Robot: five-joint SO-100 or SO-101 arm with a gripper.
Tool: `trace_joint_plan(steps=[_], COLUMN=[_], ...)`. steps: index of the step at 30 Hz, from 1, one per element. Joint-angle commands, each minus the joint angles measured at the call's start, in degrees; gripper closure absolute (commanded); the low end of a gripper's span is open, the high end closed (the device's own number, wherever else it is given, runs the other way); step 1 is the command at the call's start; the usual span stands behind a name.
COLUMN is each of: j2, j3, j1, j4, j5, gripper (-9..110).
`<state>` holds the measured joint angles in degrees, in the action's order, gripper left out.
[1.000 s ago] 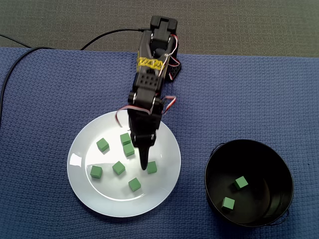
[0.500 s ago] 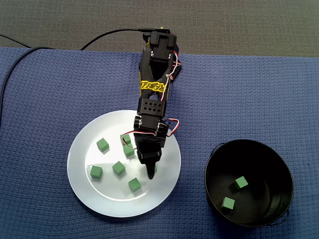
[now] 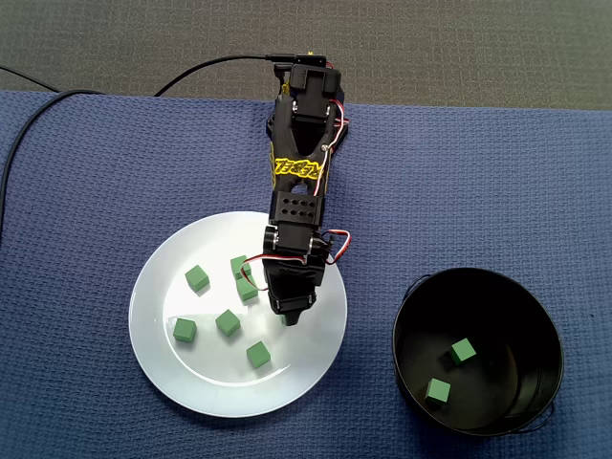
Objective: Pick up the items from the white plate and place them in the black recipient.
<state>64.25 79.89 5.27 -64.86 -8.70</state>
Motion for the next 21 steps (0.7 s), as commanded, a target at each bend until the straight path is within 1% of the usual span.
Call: trace_joint_plan(steps=[1, 4, 6, 9, 11, 14, 15, 18, 21], j2=[9.49, 21.01, 30.59, 41.92, 45.35, 43.33, 41.40, 32.34, 20.21], j3=[-4.83, -9.76, -11.95, -14.33, -14.33, -16.70, -17.75, -21.36, -26.46], j1=[1.23, 1.23, -0.62, -5.71, -9.58, -15.64, -18.11, -23.20, -25.66], j4=[-2.46, -5.98, -5.27, 0.35, 6.59, 12.48, 13.27, 13.71, 11.51], j5=[0.62, -0.88, -2.02, -1.49, -0.35, -0.09, -1.85, -4.48, -8.09], gripper=[101, 102, 102, 102, 102, 102, 102, 102, 102])
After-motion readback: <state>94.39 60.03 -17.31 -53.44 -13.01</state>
